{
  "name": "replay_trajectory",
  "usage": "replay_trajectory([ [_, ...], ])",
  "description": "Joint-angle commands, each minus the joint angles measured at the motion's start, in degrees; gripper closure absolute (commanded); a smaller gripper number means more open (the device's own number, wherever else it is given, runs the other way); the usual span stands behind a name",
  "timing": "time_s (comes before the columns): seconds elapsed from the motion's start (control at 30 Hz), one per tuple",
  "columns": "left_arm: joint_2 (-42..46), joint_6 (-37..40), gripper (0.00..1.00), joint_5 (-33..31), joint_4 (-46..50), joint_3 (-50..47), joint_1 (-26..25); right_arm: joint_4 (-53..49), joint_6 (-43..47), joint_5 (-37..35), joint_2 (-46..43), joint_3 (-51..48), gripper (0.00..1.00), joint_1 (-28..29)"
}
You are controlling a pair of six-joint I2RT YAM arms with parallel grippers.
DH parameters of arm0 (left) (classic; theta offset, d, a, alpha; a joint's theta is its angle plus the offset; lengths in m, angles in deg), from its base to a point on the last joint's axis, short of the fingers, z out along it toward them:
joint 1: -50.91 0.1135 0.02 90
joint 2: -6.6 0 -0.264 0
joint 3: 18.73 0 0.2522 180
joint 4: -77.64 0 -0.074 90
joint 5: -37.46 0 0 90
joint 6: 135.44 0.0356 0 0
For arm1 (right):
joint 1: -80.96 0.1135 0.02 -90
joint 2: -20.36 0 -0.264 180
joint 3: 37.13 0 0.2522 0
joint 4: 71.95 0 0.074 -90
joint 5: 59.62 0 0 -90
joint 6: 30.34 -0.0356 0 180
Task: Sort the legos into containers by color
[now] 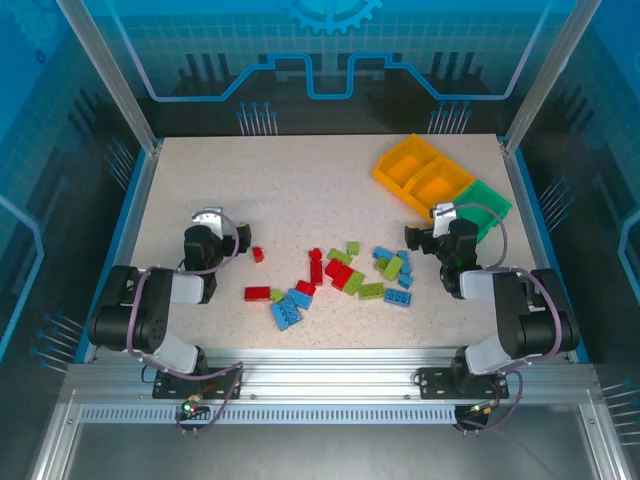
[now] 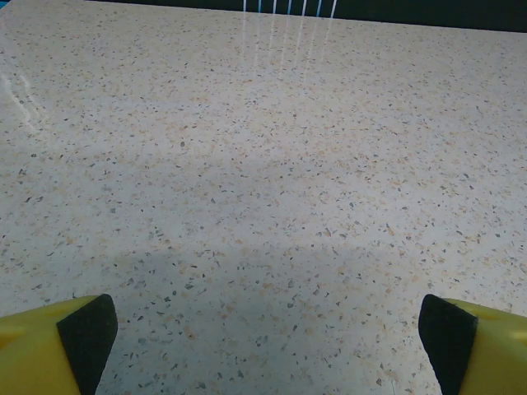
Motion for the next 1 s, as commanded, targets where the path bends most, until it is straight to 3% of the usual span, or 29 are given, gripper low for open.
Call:
replay_trajectory([
  [0.0,-0.3,1.1,0.01,1.0,-1.7,1.2,-0.1,1.4,0.4,-0.6,0.4,0.4,0.00,0.4],
  [0.63,-0.3,1.1,0.01,1.1,-1.7,1.3,-0.1,1.3,0.3,0.1,0.3,0.6,0.00,0.1],
  [0.7,0.6,1.2,0.01,0.1,-0.7,1.5,-0.2,-6.9,-0.7,-2.1,-2.1,3.8,0.00,0.2],
  [0.77,6.7,0.9,0.01,-3.8,12.4,5.9,-1.4,-28.4,-7.8,-7.9,-5.9,12.9,0.00,-0.7],
  [0.83,12.5,-6.3,0.01,-7.9,34.9,14.1,-1.8,-46.0,-14.0,-6.1,-6.8,21.9,0.02,-3.4],
  [0.9,15.4,-10.5,0.01,-6.8,49.8,21.2,-2.0,-55.3,-17.8,-6.3,-7.0,25.7,0.06,-4.4],
  [0.97,17.9,-12.3,0.01,-7.9,57.1,24.0,-4.0,-60.3,-20.3,-6.6,-6.9,29.5,0.10,-5.2],
])
